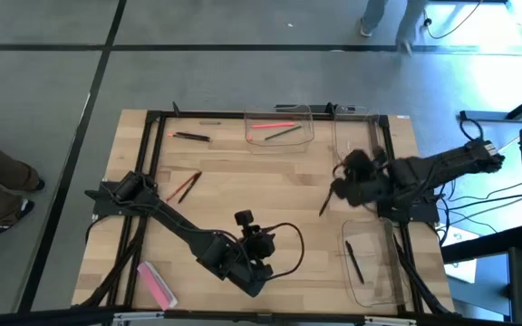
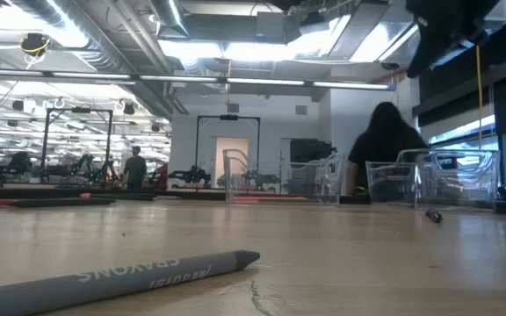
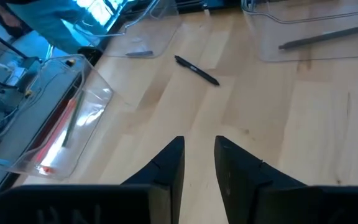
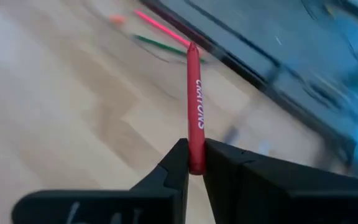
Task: Sort crayons/erasers/pens/pencils in bins
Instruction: Put the red crayon into the top right transparent bin
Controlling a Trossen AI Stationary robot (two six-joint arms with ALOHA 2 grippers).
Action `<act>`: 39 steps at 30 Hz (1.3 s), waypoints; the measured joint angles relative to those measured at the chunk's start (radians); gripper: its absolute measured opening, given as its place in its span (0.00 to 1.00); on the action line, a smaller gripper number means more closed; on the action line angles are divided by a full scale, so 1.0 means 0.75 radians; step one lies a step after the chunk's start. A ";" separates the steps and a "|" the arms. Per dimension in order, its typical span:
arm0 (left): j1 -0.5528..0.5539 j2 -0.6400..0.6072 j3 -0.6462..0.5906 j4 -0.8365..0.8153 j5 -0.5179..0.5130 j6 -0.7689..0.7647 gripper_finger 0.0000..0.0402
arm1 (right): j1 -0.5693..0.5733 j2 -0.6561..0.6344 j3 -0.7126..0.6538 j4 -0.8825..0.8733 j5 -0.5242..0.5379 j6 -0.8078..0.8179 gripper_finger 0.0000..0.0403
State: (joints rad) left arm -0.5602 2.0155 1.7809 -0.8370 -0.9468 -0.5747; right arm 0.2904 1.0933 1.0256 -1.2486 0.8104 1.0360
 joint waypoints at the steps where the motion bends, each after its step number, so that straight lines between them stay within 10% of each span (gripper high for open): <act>1: 0.001 0.000 0.000 -0.001 -0.005 0.000 0.20 | -0.042 -0.016 0.000 -0.049 -0.018 0.036 0.10; 21: 0.007 0.002 0.000 0.000 -0.007 0.001 0.21 | -0.866 0.035 -0.001 -0.121 -0.478 -0.247 0.10; 39: 0.052 0.002 0.000 0.001 -0.015 0.001 0.21 | -1.136 0.404 -0.002 0.031 -0.690 -0.592 0.10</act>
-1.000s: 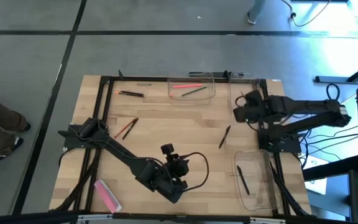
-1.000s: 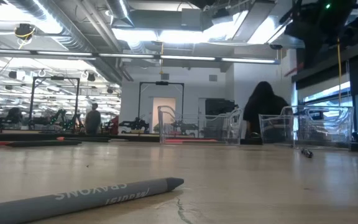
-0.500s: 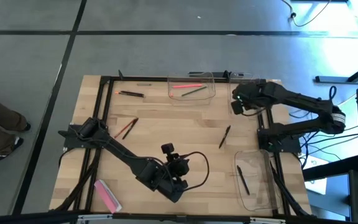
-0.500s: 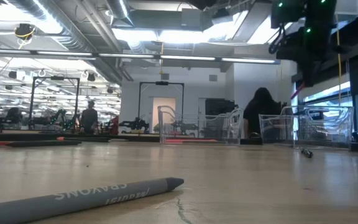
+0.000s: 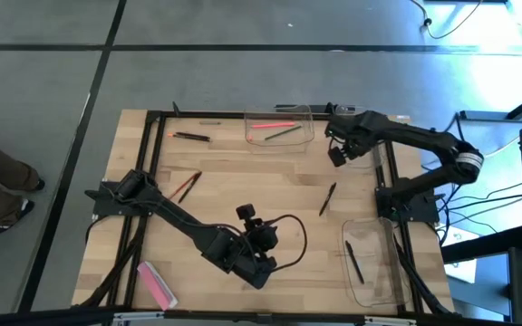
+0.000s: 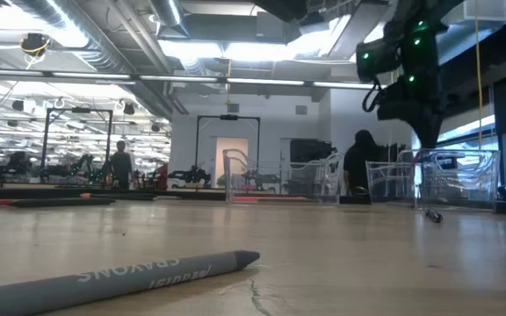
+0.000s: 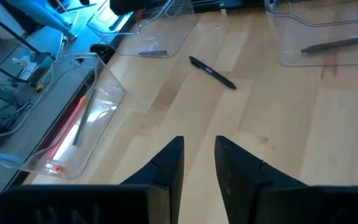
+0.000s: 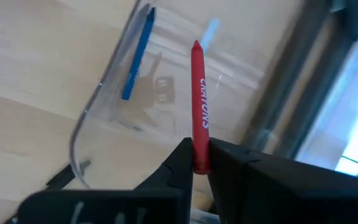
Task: Sort crayons/erasers/pens/pencils in bins
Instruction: Put the red crayon into the top right transparent bin, then put the bottom left black pen into the bottom right transparent bin
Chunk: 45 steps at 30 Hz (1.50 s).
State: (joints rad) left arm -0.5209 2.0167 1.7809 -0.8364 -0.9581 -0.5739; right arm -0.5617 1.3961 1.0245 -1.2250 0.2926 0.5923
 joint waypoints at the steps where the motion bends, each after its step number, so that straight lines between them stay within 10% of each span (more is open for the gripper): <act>1: -0.001 0.001 0.000 0.000 0.000 0.000 0.21 | -0.007 0.023 0.000 0.019 -0.019 -0.006 0.10; 31: 0.000 0.001 0.000 0.000 0.003 0.000 0.21 | -0.034 0.296 0.003 0.177 -0.118 -0.073 0.11; 45: 0.000 0.001 0.000 0.000 0.014 -0.001 0.21 | -0.034 0.302 0.027 0.175 -0.106 -0.105 0.31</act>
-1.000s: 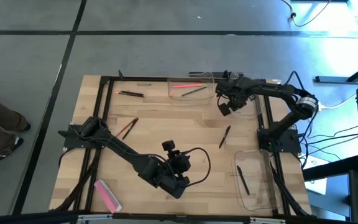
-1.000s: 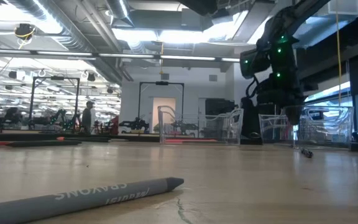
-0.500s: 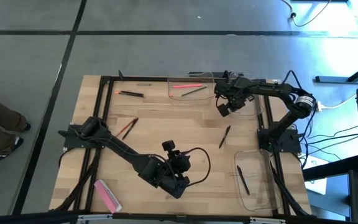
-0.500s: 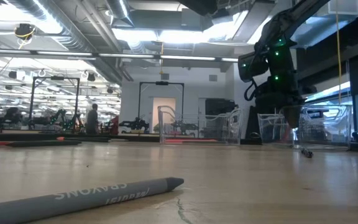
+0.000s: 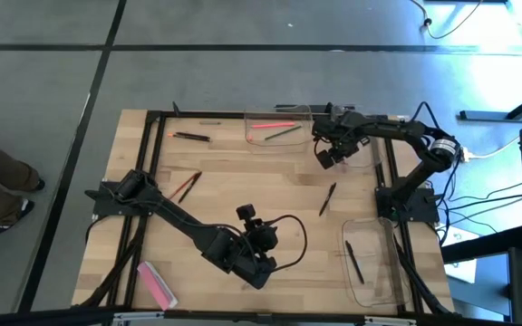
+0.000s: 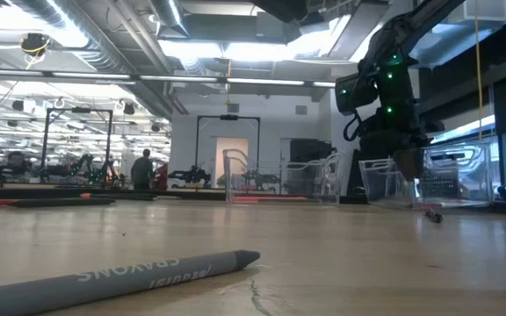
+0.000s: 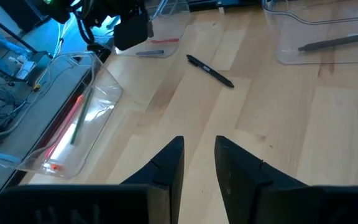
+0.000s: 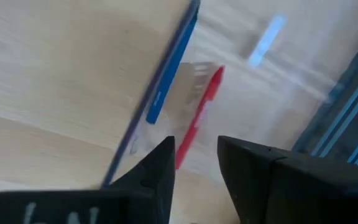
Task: Sort crayons/erasers/pens/pencils in bins
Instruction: Put the bottom left black pen into the bottom right transparent bin
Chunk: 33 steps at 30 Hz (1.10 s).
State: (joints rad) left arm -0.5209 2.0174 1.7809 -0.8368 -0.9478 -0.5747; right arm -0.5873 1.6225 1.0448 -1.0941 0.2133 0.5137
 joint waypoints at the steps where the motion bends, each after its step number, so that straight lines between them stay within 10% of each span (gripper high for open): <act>1: 0.000 0.000 0.000 0.001 0.000 0.000 0.21 | 0.000 0.000 0.012 -0.011 0.000 0.000 0.31; 21: 0.053 -0.067 -0.001 -0.254 0.114 -0.342 0.21 | 0.038 -0.346 0.116 -0.061 0.143 -0.037 0.32; 33: 0.153 -0.125 -0.001 -0.710 0.322 -0.656 0.21 | 0.518 -0.616 0.116 -0.054 0.262 -0.037 0.32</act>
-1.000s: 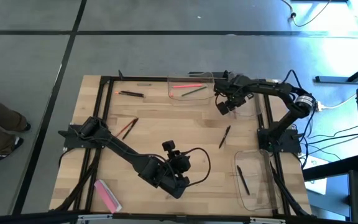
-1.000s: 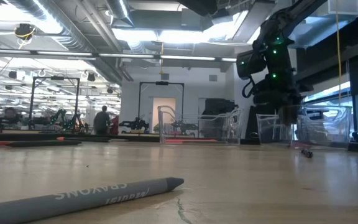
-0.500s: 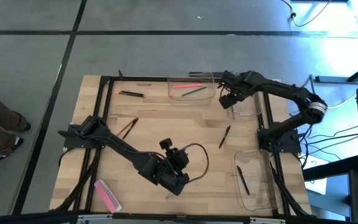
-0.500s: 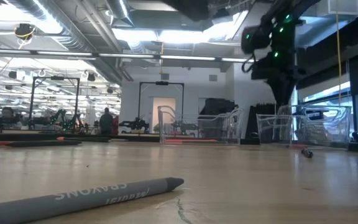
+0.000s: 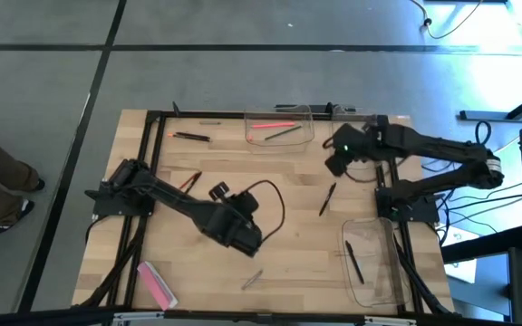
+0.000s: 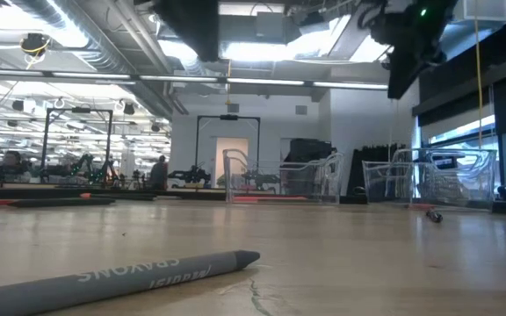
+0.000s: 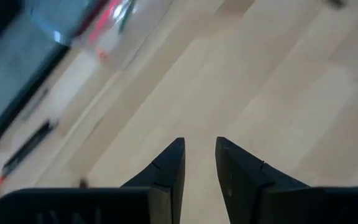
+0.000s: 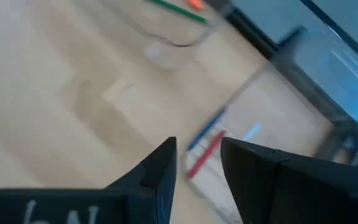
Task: Sort crayons/erasers/pens/pencils in bins
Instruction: Put the bottom left black pen into the bottom right transparent bin
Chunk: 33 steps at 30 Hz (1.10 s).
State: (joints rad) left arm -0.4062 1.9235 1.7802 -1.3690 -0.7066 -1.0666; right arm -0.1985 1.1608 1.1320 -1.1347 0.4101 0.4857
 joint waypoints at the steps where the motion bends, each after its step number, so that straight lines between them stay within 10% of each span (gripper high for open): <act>1: 0.020 -0.002 0.000 -0.030 0.045 -0.006 0.21 | 0.048 -0.005 0.000 0.000 0.003 0.004 0.32; 20: 0.499 -0.070 -0.244 -0.206 0.488 0.254 0.21 | 0.826 -0.009 0.000 0.060 0.197 0.292 0.32; 33: 0.797 -0.263 -0.644 0.175 0.726 0.484 0.21 | 1.011 -0.006 0.000 0.088 0.304 0.363 0.32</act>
State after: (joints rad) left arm 0.1919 1.7261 1.2972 -1.2374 -0.1624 -0.7035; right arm 0.5596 1.1561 1.1320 -1.0690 0.6382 0.7582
